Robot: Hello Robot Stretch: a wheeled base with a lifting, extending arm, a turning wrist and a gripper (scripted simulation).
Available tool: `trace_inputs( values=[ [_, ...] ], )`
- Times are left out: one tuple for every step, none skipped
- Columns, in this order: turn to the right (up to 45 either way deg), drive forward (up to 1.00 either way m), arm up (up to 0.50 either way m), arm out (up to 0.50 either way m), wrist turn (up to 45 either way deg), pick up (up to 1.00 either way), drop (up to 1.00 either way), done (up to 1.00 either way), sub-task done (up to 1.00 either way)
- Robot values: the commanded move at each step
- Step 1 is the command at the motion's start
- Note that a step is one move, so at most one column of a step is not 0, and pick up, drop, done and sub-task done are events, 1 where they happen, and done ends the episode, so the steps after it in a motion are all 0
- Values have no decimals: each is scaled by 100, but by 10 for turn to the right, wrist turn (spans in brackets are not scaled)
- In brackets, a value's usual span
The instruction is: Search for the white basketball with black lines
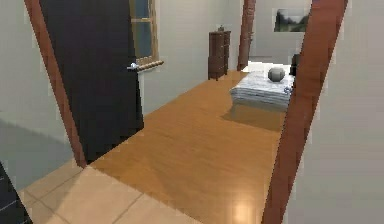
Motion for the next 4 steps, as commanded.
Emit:
trace_inputs(
  values=[
    [0,85,0,0,0,0,0,0,0],
    [60,0,0,0,0,0,0,0,0],
    [0,80,0,0,0,0,0,0,0],
    [420,0,0,0,0,0,0,0,0]
  ],
)
